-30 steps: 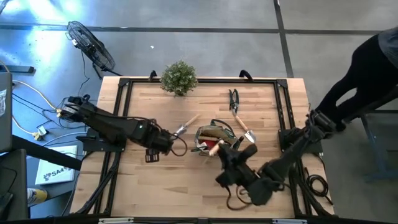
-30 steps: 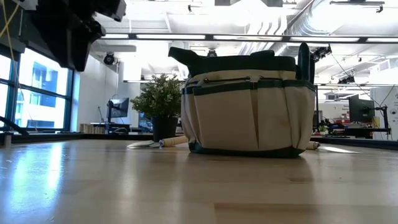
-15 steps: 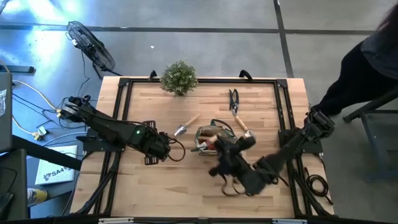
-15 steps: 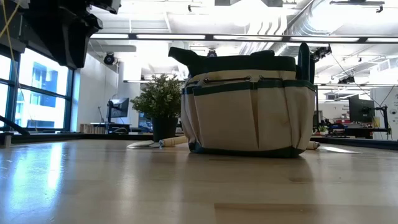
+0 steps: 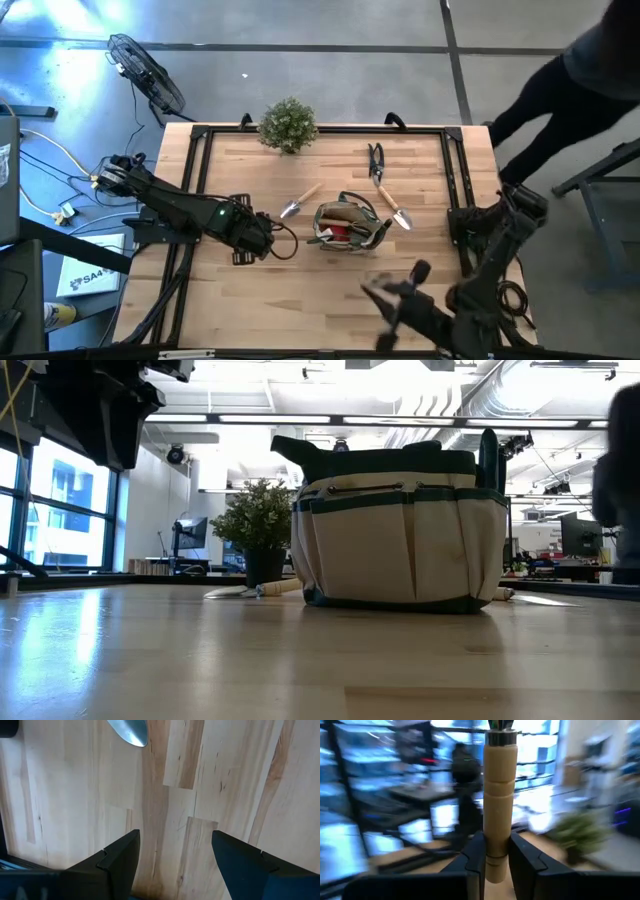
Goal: Pick & Place Garden tools in Gardening bag
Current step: Put the bottom right brown trowel into the green bag
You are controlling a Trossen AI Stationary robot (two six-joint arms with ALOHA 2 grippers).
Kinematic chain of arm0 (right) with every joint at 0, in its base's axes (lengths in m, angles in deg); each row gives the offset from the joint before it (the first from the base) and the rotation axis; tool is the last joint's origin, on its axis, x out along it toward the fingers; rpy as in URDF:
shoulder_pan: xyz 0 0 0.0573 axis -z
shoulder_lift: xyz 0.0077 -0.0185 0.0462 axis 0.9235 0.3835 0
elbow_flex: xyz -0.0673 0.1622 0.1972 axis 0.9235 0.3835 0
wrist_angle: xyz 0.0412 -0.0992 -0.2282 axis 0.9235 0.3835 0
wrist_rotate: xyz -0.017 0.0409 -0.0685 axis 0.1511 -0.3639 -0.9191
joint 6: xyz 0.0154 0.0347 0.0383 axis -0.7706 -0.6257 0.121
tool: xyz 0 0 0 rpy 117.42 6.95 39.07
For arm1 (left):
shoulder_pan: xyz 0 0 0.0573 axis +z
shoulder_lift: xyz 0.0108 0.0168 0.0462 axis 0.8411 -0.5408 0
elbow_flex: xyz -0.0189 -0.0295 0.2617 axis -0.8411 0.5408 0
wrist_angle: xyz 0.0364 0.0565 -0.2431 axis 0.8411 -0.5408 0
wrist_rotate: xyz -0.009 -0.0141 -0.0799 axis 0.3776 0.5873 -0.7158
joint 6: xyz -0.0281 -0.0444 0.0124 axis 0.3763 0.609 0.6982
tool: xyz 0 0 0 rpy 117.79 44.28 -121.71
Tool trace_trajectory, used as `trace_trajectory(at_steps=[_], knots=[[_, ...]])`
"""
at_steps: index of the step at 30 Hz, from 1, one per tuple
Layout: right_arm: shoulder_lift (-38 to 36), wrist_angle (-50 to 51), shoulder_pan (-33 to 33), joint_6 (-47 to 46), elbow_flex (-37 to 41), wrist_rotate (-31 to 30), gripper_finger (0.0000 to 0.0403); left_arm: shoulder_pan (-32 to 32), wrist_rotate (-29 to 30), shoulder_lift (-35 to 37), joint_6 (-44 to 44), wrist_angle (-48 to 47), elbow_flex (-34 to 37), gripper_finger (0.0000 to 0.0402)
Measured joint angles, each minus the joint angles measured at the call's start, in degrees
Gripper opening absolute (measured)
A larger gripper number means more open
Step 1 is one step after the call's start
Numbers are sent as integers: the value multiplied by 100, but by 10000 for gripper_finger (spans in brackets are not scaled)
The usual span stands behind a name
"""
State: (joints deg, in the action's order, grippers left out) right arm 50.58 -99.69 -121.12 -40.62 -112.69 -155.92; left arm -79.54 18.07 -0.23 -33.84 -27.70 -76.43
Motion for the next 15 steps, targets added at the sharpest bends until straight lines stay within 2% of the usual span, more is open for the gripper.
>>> trace_trajectory(at_steps=[3, 7, 10, 12, 15], knots=[[-9, 950, -278, -1963, 100, 753, 45, 2, 25, 0, 1, 2, 0, 239], [36, 3234, -460, -5616, 169, 1919, 45, 2, 38, 0, 4, 4, 0, 239], [191, 4781, -460, -7728, 187, 2633, 45, 2, 40, 0, 75, 4, 0, 239], [254, 5576, -396, -8726, 201, 3219, 45, 2, 38, 0, 111, -2, 0, 239], [266, 6483, -192, -9529, 186, 4319, 45, 2, 19, 0, 115, -6, 0, 239]])
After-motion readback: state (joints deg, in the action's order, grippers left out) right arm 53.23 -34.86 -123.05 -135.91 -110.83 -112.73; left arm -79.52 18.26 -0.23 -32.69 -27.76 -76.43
